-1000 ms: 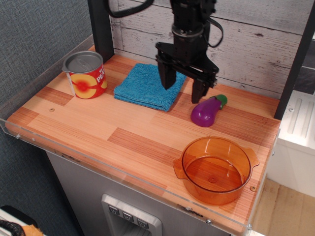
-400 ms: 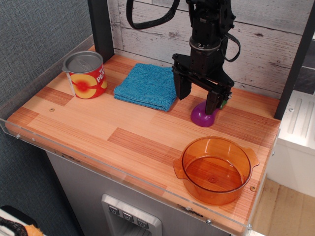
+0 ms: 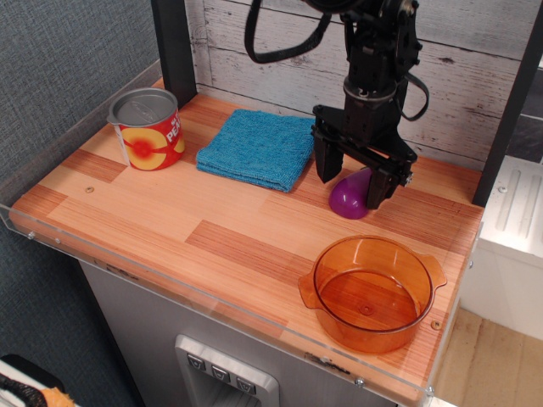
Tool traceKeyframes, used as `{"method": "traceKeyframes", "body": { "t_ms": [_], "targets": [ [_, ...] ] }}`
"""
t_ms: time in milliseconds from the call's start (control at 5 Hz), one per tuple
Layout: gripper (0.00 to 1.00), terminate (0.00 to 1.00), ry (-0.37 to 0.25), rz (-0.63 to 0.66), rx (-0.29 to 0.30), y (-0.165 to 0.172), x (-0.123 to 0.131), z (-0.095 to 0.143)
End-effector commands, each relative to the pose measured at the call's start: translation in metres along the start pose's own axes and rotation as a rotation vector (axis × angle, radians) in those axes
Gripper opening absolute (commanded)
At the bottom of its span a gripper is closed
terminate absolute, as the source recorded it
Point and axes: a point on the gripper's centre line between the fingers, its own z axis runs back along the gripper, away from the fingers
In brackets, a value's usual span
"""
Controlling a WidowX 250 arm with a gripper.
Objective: Place the purple eggplant in the orange container.
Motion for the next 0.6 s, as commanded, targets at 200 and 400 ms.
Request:
{"method": "traceKeyframes", "body": {
  "t_ms": [200, 400],
  "targets": [
    [1.00, 0.00, -0.016, 0.000, 0.003, 0.0030, 0.0040, 0.0019],
    [0.00, 0.00, -0.018, 0.008, 0.002, 0.0038, 0.0033, 0.0023]
  ]
}}
